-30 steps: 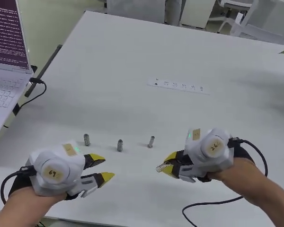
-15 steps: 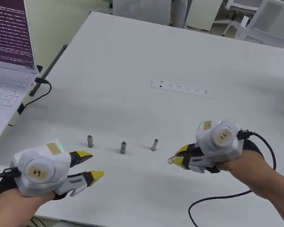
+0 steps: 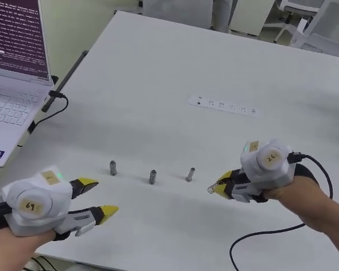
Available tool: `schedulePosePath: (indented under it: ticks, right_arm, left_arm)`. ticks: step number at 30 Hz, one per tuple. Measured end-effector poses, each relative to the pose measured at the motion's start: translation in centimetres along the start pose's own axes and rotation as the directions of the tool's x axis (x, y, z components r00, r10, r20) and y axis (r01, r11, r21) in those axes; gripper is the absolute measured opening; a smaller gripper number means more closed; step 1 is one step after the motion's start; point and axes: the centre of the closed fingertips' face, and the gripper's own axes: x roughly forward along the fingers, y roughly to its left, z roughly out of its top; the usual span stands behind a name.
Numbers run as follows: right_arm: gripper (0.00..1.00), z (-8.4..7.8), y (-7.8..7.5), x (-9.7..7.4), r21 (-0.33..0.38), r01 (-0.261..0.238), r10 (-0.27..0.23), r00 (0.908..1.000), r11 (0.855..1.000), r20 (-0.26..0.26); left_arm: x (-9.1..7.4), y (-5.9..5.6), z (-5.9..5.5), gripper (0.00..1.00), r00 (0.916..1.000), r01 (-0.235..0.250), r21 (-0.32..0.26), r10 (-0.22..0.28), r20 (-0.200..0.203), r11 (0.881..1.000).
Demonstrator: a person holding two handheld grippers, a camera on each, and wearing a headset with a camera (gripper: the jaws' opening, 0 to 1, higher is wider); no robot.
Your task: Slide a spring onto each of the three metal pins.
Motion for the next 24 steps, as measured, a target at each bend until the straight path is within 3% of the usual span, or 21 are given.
schedulePosePath:
  ticks: [7, 13, 24]
  right_arm:
    - [0.08, 0.2, -0.8, 0.9, -0.003, 0.001, -0.001, 1.0000, 1.000, -0.008]
    - [0.08, 0.6, -1.8, 1.6, -0.003, 0.005, -0.005, 0.9999, 1.000, -0.012]
    - [0.08, 2.2, -3.6, 3.2, -0.014, 0.016, -0.016, 0.9999, 1.000, -0.005]
  left_arm:
    - [-0.5, 1.3, -0.5, 0.45, 0.9990, -0.044, -0.046, 0.044, -0.004, 0.998]
    - [-1.1, 1.8, -0.4, 0.47, 0.9976, -0.070, -0.069, 0.070, -0.002, 0.995]
    - [-1.8, 2.5, -1.3, 0.47, 0.9960, -0.089, -0.099, 0.088, -0.017, 0.991]
